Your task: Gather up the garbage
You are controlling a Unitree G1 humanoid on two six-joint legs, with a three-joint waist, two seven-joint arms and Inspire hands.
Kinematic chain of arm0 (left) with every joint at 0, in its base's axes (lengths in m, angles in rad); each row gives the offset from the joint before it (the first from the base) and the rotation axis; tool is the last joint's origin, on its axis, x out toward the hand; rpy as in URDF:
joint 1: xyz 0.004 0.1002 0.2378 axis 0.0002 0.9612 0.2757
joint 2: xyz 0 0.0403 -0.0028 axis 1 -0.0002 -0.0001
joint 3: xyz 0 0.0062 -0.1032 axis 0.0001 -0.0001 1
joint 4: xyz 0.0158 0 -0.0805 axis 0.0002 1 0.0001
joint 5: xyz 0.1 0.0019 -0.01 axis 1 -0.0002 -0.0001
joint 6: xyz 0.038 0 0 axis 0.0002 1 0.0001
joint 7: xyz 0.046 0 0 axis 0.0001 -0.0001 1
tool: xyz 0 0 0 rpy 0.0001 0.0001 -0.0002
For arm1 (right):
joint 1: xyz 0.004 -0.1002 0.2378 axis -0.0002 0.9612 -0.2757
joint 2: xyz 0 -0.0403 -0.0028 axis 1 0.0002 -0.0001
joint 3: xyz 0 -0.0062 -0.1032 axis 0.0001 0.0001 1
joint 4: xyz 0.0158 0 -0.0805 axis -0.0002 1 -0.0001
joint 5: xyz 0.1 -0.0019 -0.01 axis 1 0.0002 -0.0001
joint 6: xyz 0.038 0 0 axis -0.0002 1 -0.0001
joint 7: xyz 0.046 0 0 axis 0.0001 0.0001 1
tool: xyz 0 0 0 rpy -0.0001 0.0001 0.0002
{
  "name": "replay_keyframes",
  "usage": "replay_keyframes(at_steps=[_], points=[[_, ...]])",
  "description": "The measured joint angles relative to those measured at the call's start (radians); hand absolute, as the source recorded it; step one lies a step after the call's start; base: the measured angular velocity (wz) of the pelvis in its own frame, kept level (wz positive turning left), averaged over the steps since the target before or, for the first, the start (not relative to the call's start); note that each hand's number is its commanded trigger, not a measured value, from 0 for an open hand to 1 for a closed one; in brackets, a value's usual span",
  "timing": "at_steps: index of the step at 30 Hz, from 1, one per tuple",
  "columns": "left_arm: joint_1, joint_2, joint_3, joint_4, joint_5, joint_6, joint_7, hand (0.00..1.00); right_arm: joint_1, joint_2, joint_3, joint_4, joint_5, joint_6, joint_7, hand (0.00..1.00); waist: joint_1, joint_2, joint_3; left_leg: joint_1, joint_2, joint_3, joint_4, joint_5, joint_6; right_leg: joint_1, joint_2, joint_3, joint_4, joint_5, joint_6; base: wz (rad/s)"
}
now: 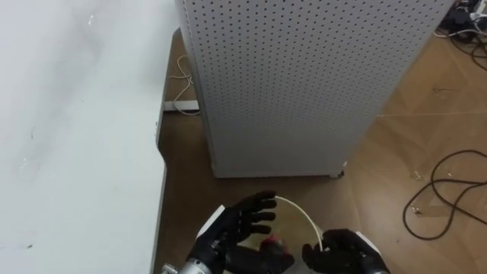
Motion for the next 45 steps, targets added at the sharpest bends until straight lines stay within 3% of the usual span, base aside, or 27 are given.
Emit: replay_keyframes(at_steps=[9,16,18,20,25,28,31,36,39,43,45], points=[[0.001,0.009,0.001,-0.013,-0.001,-0.005,-0.006,0.0,0.011,0.003,0.036,0.003,0.007,-0.002,-0.014,1.0,0.006,0.0,-0.0022,0.029,-0.002,0.001,-0.006,0.004,0.002,0.025,-0.001,0.0,0.0,-0.001,0.0,0.0],[0.004,0.01,0.013,-0.1,-0.019,-0.005,-0.02,0.0,0.012,0.002,0.036,-0.019,0.045,-0.002,-0.01,1.0,-0.008,-0.004,-0.0081,0.067,-0.002,0.004,-0.015,0.003,0.002,0.059,-0.003,0.001,-0.002,-0.005,0.002,0.0],[0.023,0.011,0.014,-0.134,-0.019,-0.005,-0.02,0.0,0.026,0.002,0.034,-0.029,0.045,-0.002,-0.007,1.0,-0.01,-0.01,-0.0136,0.101,-0.002,0.007,-0.028,0.002,0.0,0.086,-0.005,0.001,-0.008,-0.009,0.002,-0.05],[0.056,0.018,0.019,-0.188,-0.017,-0.007,-0.02,0.0,0.054,-0.004,0.034,-0.057,0.045,-0.002,-0.005,1.0,-0.008,-0.016,-0.0222,0.139,-0.002,0.007,-0.035,-0.002,-0.005,0.124,-0.002,0.001,-0.018,-0.013,0.0,-0.03],[0.091,0.025,0.066,-0.257,-0.007,-0.005,-0.017,0.0,0.134,-0.022,0.023,-0.164,0.033,-0.003,0.001,1.0,-0.003,-0.026,-0.0283,0.208,0.003,0.006,-0.032,-0.02,-0.018,0.174,0.008,0.01,-0.018,-0.028,-0.007,-0.11],[0.124,0.021,0.139,-0.344,-0.008,-0.005,0.002,0.0,0.177,-0.02,0.021,-0.23,0.023,-0.003,-0.001,1.0,0.026,-0.023,-0.0301,0.248,0.004,-0.02,-0.03,-0.041,-0.029,0.185,0.025,0.049,-0.016,-0.025,-0.013,-0.61],[0.126,0.017,0.17,-0.443,0.037,-0.008,0.029,0.0,0.206,-0.02,0.014,-0.294,-0.004,-0.003,-0.012,1.0,0.012,-0.024,-0.0321,0.267,-0.003,-0.046,-0.042,-0.046,-0.032,0.197,0.031,0.064,-0.017,-0.021,-0.014,-0.31],[0.134,0.016,0.188,-0.493,0.102,-0.019,0.073,0.0,0.309,-0.018,-0.031,-0.416,-0.029,-0.002,-0.013,1.0,-0.003,-0.019,-0.0367,0.312,-0.006,-0.033,-0.07,-0.05,-0.033,0.212,0.036,0.086,-0.015,-0.021,-0.013,-0.23],[0.148,0.015,0.239,-0.532,0.119,-0.024,0.115,0.0,0.327,-0.021,-0.048,-0.453,-0.037,-0.002,-0.013,1.0,0.001,-0.016,-0.0383,0.333,-0.004,-0.019,-0.072,-0.063,-0.035,0.196,0.039,0.081,0.008,-0.021,-0.014,-0.53],[0.163,0.037,0.288,-0.577,0.121,-0.025,0.163,0.0,0.326,-0.041,-0.048,-0.453,-0.038,-0.002,-0.012,1.0,0.042,-0.011,-0.041,0.377,-0.008,-0.013,-0.073,-0.092,-0.035,0.177,0.029,0.001,0.056,-0.024,-0.029,-0.63],[0.162,0.037,0.302,-0.618,0.131,-0.026,0.174,0.0,0.327,-0.042,-0.048,-0.451,-0.036,-0.002,-0.011,1.0,0.043,-0.012,-0.0409,0.386,-0.008,-0.013,-0.079,-0.093,-0.035,0.182,0.03,0.0,0.051,-0.024,-0.03,-0.16]])
